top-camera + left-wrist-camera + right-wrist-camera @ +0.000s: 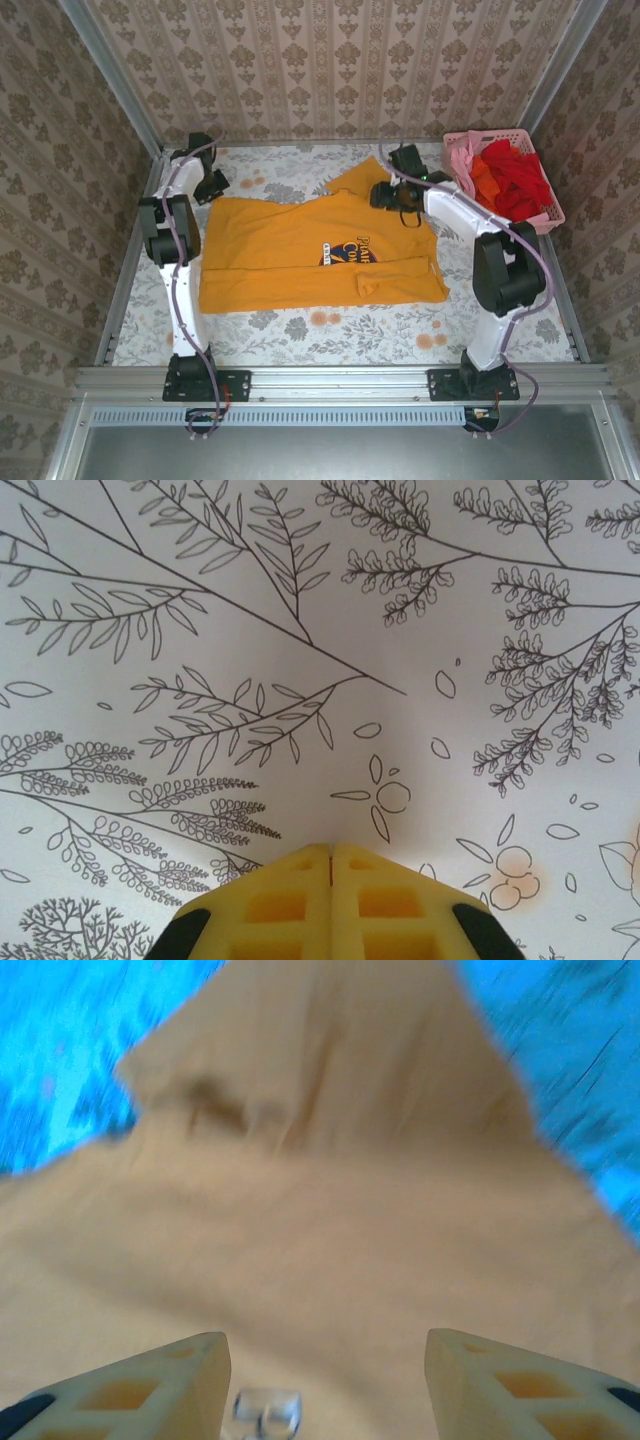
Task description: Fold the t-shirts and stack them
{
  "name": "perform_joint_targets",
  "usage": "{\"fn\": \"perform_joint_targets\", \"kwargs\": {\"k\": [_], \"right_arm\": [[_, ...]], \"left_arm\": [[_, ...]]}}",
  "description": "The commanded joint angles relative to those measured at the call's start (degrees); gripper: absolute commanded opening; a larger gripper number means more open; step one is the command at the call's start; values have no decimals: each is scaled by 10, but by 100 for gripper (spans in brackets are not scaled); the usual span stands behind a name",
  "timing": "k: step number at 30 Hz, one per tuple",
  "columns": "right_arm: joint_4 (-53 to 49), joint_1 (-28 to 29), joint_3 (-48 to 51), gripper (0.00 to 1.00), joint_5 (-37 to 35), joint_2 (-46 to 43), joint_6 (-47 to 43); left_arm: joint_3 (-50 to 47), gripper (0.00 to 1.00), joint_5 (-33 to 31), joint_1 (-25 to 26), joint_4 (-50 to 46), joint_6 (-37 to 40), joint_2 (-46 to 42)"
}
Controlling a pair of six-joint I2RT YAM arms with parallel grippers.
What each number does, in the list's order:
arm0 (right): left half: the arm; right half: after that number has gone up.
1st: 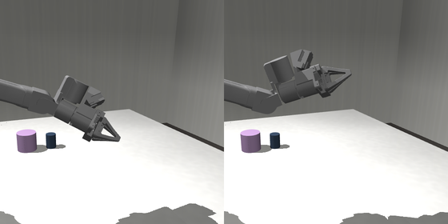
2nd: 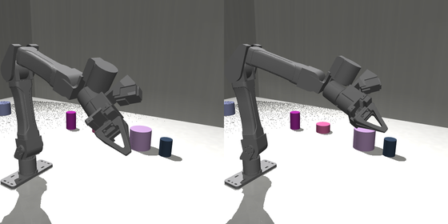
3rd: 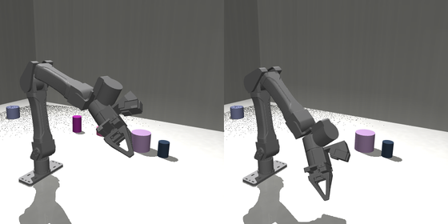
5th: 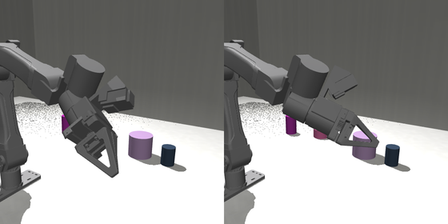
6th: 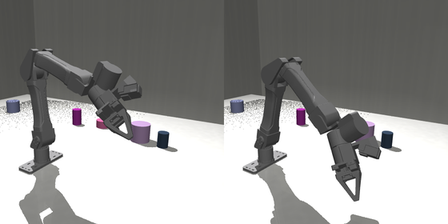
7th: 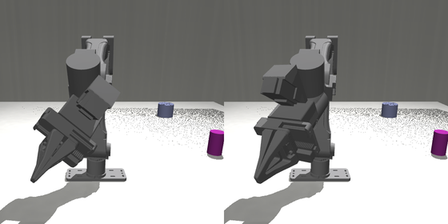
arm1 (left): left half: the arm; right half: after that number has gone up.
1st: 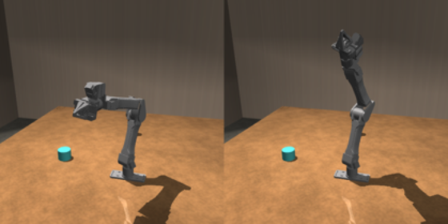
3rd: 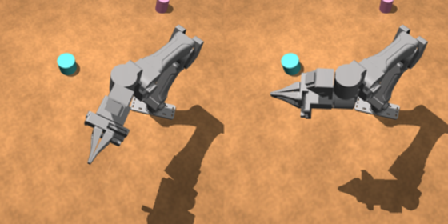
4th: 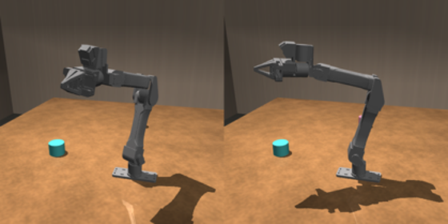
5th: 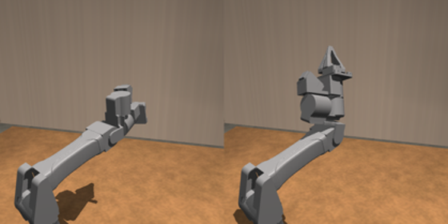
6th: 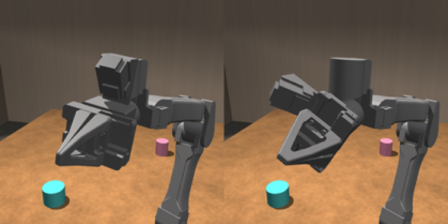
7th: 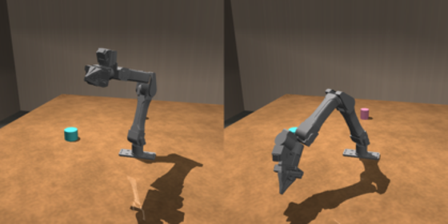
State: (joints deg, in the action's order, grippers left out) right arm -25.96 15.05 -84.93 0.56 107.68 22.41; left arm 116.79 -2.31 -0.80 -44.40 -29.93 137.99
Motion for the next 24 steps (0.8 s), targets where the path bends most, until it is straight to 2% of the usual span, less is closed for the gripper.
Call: {"fn": "perform_joint_targets", "kwargs": {"k": [1,7,13,19,24], "right_arm": [[1,-32,-84,50,-43,74,-17],[-35,-49,-277,39,-39,229,-56],[-104,-49,-436,42,-18,355,-74],[-145,-49,-500,42,-15,416,-90],[-178,-50,-538,37,8,450,-95]], "left_arm": [[-42,0,22,-4,-5,-2,-23],[-104,0,32,-3,38,-13,-63],[-110,0,37,-4,40,-16,-67],[-108,0,39,-4,38,-12,-70],[-110,0,48,-5,41,-14,-73]]}}
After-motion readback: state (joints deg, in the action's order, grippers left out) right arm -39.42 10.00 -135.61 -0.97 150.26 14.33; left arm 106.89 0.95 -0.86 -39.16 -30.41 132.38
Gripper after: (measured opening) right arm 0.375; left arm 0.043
